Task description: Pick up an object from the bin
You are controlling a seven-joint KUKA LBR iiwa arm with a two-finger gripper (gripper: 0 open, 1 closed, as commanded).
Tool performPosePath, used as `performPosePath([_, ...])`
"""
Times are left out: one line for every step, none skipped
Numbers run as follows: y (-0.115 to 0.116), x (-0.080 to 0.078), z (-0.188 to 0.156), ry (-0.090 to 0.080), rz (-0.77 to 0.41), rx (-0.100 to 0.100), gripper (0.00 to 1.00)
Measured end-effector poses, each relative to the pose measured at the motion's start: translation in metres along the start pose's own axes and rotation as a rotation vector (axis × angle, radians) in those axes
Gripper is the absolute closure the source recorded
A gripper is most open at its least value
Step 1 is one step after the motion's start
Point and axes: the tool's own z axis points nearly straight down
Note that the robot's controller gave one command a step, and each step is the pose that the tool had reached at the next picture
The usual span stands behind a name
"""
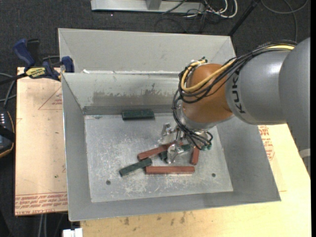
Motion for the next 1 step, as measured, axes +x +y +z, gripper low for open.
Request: performPosePath([0.0271,-0.0155,-0.1871,0.019,0.016,-0.002,1.00])
